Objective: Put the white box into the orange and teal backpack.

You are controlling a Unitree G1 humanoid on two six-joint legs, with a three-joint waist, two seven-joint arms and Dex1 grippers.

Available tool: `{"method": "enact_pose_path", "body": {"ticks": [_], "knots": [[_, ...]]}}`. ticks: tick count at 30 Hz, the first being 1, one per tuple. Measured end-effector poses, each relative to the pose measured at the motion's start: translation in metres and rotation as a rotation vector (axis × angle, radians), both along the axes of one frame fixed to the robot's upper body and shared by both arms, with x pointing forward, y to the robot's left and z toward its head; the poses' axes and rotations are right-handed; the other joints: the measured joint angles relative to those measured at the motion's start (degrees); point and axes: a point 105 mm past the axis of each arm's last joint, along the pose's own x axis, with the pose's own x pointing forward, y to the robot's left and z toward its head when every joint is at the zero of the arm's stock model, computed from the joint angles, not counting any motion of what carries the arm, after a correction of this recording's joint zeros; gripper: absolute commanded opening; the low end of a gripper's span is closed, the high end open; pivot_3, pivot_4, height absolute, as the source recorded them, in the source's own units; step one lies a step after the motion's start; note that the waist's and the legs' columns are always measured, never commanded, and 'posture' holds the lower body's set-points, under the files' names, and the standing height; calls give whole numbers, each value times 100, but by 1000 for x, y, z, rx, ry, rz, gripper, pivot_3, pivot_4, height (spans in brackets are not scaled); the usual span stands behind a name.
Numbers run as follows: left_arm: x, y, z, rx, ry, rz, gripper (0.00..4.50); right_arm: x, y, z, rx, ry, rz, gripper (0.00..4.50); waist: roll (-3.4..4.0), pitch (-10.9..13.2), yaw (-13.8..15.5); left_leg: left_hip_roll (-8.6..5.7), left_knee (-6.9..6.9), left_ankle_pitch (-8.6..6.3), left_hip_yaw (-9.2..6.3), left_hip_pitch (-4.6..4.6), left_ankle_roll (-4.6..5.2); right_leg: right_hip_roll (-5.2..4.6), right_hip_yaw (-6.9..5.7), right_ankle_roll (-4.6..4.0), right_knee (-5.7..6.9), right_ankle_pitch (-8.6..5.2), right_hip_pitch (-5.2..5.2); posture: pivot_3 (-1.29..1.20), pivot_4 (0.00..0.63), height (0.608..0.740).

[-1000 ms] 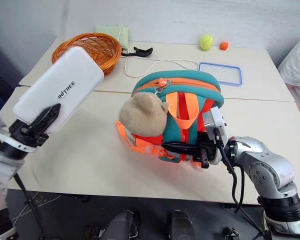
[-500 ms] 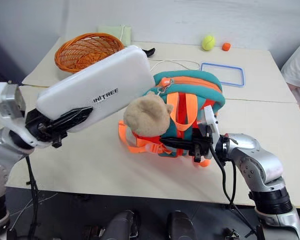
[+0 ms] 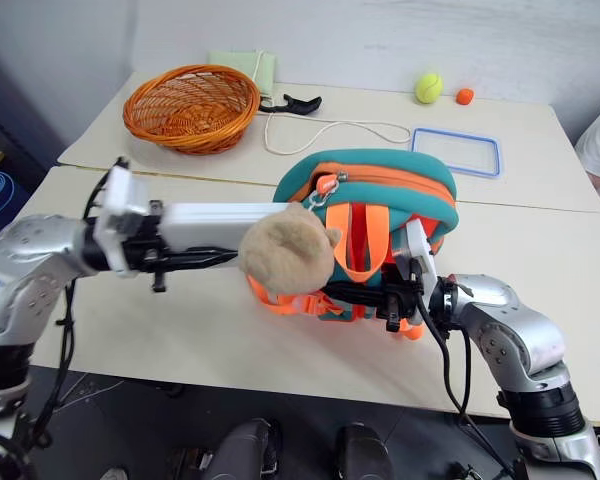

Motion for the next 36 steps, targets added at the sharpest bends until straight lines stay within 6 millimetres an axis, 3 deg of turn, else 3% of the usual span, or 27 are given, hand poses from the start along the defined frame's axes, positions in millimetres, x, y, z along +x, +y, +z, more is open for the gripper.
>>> {"method": "enact_pose_path", "body": {"ticks": [3, 8, 11, 14, 19, 21, 23, 25, 27, 29, 33, 36], "knots": [[19, -49, 3, 24, 26, -46, 1378, -2, 4, 0, 5, -8, 12, 10, 0, 0, 85, -1, 18, -1, -1, -9, 2, 7, -5, 2, 6, 1, 0, 0, 150, 740], [33, -96, -1, 18, 84, -88, 1378, -4, 9, -3, 3, -21, 23, 10, 0, 1, 23, 1, 23, -5, 9, -14, 4, 10, -1, 4, 30, 2, -10, 0, 150, 740], [38, -99, -4, -20, 134, -79, 2275, -3, 9, -3, -1, -25, 18, 0, 1, 1, -19, 6, 33, 0, 0, -13, -3, 11, -7, 4, 40, 2, -10, 0, 150, 740], [38, -90, -4, -37, 148, -67, 3090, -2, 9, -4, -4, -30, -3, 0, 2, 1, -51, 7, 45, -1, 2, -12, -3, 10, 0, 4, 39, 2, -10, 0, 150, 740], [41, -54, 4, -103, 114, -11, 4488, -1, 11, -5, 15, -27, -42, 0, 3, 2, -61, 9, 47, 0, 0, -11, -5, 10, 0, 3, 39, 1, -12, 0, 150, 740], [47, -31, 14, -133, 71, 43, 4488, 2, 10, -4, 19, -39, -71, 0, 3, 2, -61, 9, 48, 0, 1, -11, -5, 10, 0, 3, 38, 1, -12, 0, 150, 740], [48, 6, 25, -140, 62, 106, 4488, 6, 9, -4, 15, -48, -108, 0, 3, 2, -90, 10, 45, 0, 3, -11, -5, 10, 1, 3, 39, 1, -16, 0, 150, 740], [31, 41, 28, -101, 66, 103, 4488, 10, 7, -8, -4, -46, -139, 0, 4, 2, -142, 10, 33, 0, 4, -11, -6, 10, 1, 2, 47, 1, -17, 0, 150, 740], [8, 60, 22, -39, 87, 50, 4488, 13, 6, -11, -12, -47, -159, 0, 6, 4, -172, 8, 32, -3, 4, -11, -4, 6, 2, 1, 44, 0, -16, 0, 150, 740], [-7, 62, 20, -40, 75, -14, 4488, 17, 4, -13, -17, -47, -174, 0, 6, 4, -128, 6, 45, -5, -4, -13, 0, -2, -1, 1, 39, 0, -10, 0, 150, 740], [-34, 26, 48, -150, -114, -131, 4488, 22, 10, -12, -17, -55, -161, 0, 2, 6, -30, 1, 60, -15, -12, -10, 16, -14, 1, 2, 28, 1, 7, 0, 150, 740], [-51, 0, 57, -198, -192, -192, 4488, 24, 10, -12, -24, -61, -156, 0, 3, 6, -53, 0, 54, -15, -10, -5, 13, -8, 1, 4, 23, 2, 11, 0, 150, 740]]}}
